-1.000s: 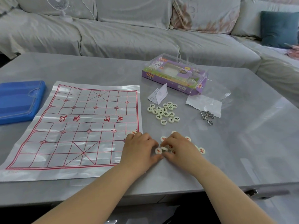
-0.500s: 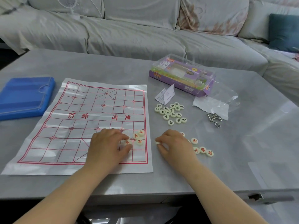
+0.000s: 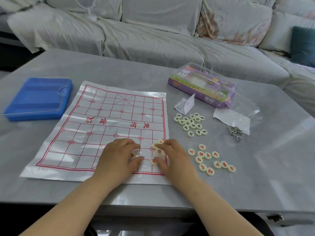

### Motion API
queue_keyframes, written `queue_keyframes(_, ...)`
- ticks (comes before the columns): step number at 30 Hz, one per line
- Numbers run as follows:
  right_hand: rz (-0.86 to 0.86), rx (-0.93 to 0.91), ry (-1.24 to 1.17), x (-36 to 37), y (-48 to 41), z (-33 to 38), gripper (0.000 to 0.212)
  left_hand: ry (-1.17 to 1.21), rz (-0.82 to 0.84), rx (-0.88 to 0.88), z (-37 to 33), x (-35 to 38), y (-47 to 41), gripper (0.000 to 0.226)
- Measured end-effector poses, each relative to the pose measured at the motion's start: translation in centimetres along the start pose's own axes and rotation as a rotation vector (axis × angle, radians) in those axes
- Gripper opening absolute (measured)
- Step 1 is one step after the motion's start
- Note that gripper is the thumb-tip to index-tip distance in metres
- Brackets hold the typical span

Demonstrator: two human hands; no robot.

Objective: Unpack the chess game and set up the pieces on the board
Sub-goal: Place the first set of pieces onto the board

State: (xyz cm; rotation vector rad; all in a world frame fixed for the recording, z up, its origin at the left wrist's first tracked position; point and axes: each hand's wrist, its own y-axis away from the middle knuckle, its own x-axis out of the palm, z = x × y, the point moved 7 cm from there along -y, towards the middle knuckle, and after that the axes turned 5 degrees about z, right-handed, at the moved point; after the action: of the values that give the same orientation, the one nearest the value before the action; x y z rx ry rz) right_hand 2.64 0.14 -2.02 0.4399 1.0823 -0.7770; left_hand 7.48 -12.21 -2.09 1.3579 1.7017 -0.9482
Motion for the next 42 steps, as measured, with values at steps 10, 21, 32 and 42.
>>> queue_keyframes(10, -0.029, 0.059, -0.095, 1.0, -2.6, 0.0, 0.028, -0.174, 0.111, 0.014, -0.2, 1.1, 0.2, 0.042)
queue_keyframes(21, -0.114, 0.129, -0.061, -2.6, 0.6, -3.2, 0.028, -0.042, 0.135, -0.067, 0.1, 1.2, 0.4, 0.041)
queue_keyframes(32, -0.051, 0.349, -0.004, -4.5, 6.6, -10.1, 0.036, -0.305, 0.118, 0.204, -4.7, 0.3, -1.6, 0.041)
queue_keyframes(42, -0.042, 0.234, 0.093, -3.3, 5.0, -8.5, 0.028, -0.158, 0.219, 0.266, -10.6, 5.2, -5.1, 0.046)
